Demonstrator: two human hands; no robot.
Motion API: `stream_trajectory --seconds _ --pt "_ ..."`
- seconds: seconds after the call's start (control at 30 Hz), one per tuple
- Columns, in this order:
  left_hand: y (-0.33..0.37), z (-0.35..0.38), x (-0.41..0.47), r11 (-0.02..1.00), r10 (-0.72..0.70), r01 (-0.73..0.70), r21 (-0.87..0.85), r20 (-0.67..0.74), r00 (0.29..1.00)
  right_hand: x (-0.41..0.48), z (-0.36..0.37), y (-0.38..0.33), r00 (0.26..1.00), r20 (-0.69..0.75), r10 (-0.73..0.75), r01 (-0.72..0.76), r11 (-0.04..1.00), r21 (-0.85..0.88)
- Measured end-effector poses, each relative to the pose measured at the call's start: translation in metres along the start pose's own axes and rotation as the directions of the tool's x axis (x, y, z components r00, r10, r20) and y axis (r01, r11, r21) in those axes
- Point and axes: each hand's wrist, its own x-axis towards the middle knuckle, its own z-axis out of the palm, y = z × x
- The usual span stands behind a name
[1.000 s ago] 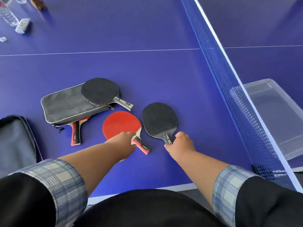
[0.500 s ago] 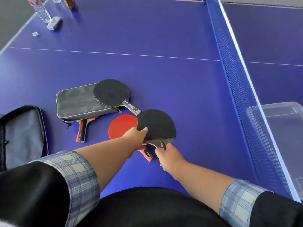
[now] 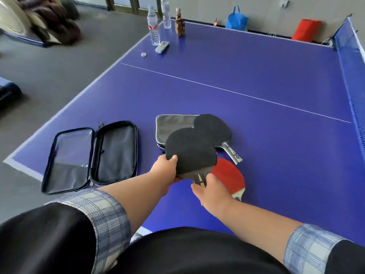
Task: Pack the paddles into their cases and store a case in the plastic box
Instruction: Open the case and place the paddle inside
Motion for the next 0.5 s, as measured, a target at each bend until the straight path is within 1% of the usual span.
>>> stream_trajectory --seconds 0.1,0.17,0.23,0.3,0.4,0.5 --pt "0.002 -0.071 0.015 0.999 -0.002 0.006 0.039 -0.097 0.995 0.006 0.041 -0.054 0.995 0.033 -0.094 0.097 0.987 -0.128" --pt "0.008 -0.121 0.027 0.996 -0.028 0.039 0.081 -0.142 0.989 0.011 0.072 -0.093 0.99 0.052 -0.131 0.139 0.973 -0.182" --pt "0.016 -0.168 0.043 0.991 -0.05 0.069 0.115 -0.167 0.985 0.016 0.106 -0.129 0.986 0.087 -0.141 0.152 0.979 -0.137" --pt "0.022 -0.211 0.065 0.988 -0.044 0.068 0.142 -0.168 0.985 0.026 0.136 -0.158 0.985 0.106 -0.136 0.144 0.987 -0.073" --pt "0.027 -0.256 0.096 0.983 -0.038 0.059 0.171 -0.124 0.991 0.048 0.171 -0.192 0.991 0.085 -0.102 0.105 0.994 -0.028" --pt "0.025 -0.284 0.13 0.974 -0.038 0.055 0.22 -0.079 0.996 0.07 0.198 -0.213 0.997 0.066 -0.035 0.038 0.999 -0.038"
